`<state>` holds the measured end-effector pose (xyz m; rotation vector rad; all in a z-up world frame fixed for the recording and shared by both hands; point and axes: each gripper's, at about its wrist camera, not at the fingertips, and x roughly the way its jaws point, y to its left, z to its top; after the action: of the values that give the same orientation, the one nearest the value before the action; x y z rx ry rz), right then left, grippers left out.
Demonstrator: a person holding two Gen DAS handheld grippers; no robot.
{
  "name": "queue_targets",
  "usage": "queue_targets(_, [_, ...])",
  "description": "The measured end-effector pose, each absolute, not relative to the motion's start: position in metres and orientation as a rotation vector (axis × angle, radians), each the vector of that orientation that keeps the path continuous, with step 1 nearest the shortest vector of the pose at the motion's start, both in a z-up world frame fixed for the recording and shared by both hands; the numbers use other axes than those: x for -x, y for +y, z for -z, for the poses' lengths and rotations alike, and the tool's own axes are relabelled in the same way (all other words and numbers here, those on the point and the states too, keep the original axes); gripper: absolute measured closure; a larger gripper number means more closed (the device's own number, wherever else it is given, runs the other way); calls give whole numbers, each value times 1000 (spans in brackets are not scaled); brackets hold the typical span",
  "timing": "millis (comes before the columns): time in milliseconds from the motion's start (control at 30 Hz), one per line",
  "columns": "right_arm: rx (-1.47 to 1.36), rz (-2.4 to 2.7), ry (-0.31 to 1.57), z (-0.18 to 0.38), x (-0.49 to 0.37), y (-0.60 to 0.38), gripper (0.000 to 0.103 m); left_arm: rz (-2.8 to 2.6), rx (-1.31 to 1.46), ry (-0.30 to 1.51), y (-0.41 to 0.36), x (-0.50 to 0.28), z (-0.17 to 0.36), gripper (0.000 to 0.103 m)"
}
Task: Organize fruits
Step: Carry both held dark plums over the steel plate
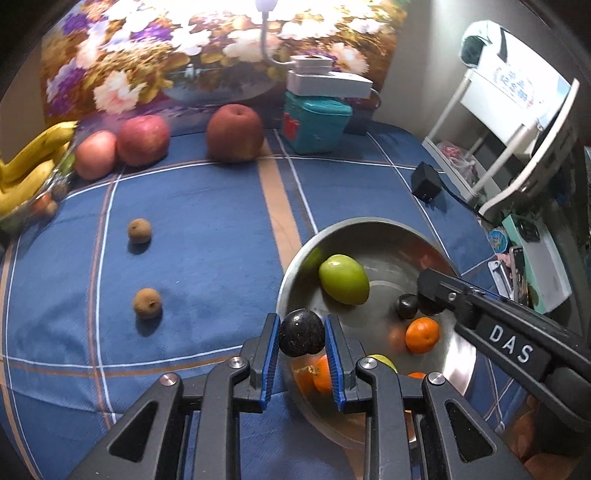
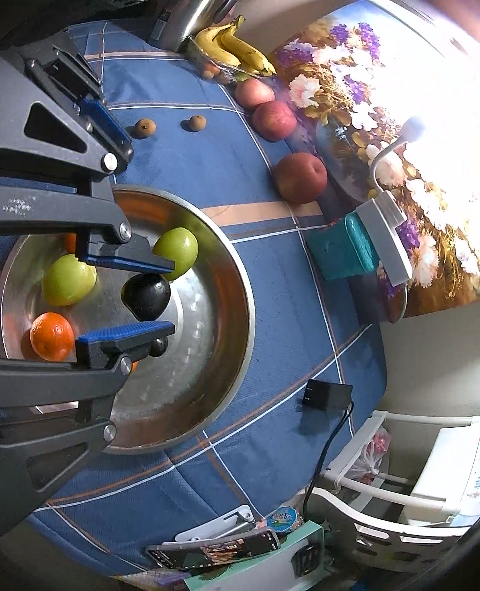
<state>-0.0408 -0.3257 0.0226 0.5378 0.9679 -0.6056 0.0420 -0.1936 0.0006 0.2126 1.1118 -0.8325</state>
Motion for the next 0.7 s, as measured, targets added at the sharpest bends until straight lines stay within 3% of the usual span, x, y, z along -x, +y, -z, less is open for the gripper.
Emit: queue_targets(700, [-561,588,1081,15,33,-329,75,853,-297,1121,-212,-26,22,76])
